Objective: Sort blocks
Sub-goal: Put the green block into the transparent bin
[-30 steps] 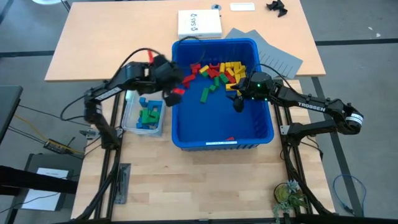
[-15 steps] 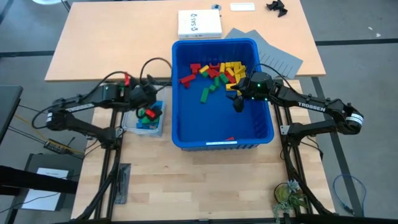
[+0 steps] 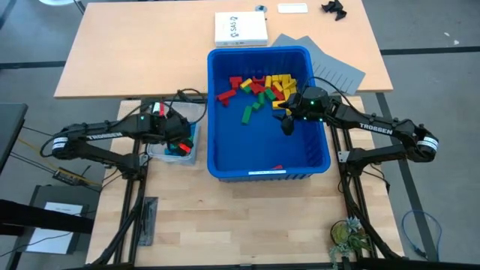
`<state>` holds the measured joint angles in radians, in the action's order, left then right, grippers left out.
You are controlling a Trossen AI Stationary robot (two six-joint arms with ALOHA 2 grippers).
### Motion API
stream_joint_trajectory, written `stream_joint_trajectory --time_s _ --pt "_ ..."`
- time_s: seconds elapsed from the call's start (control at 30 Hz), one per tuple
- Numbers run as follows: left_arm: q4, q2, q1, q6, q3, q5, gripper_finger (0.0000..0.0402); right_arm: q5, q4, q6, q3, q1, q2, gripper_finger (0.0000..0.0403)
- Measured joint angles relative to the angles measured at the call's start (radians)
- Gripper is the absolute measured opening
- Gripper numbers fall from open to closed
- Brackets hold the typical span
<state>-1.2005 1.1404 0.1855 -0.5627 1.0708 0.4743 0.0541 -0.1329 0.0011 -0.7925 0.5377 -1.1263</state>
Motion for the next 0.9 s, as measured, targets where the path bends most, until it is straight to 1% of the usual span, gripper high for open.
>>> stream_joint_trajectory --time_s 0.1,0.17,0.23,0.3,0.4,0.53,0.6,0.73,0.8,0.9 --pt "-0.003 0.000 0.020 -0.009 0.005 -0.023 0.0172 0.001 -0.004 0.000 0.000 -0.001 0.000 0.0254" --pt "-0.001 0.000 0.037 0.020 0.034 -0.050 0.0203 0.002 -0.004 0.000 0.000 -0.001 0.000 0.0254" --pt "0.015 0.001 0.053 0.042 0.076 -0.075 0.0227 0.002 -0.004 -0.001 0.000 -0.001 0.000 0.0254" --pt "0.046 0.009 0.060 0.050 0.127 -0.081 0.0243 0.002 0.000 -0.001 0.000 -0.001 0.000 0.0254" --pt "0.155 0.012 0.058 0.088 0.207 -0.084 0.0252 0.002 0.021 -0.002 0.000 -0.001 0.000 0.0254" --pt "0.392 0.036 0.059 0.175 0.271 -0.084 0.0253 0.002 0.039 -0.002 0.000 -0.001 0.000 0.0254" --pt "0.501 0.076 0.059 0.240 0.299 -0.087 0.0254 0.002 0.040 -0.002 0.000 -0.001 0.000 0.0254" --pt "0.648 0.209 0.065 0.401 0.391 -0.107 0.0254 0.002 0.041 -0.003 0.000 -0.001 0.000 0.0254" --pt "0.669 0.297 0.081 0.456 0.465 -0.125 0.0254 0.002 0.042 -0.003 0.000 -0.001 0.000 0.0254" --pt "0.643 0.431 0.115 0.505 0.606 -0.158 0.0257 0.003 0.040 -0.003 0.000 -0.001 0.000 0.0254"
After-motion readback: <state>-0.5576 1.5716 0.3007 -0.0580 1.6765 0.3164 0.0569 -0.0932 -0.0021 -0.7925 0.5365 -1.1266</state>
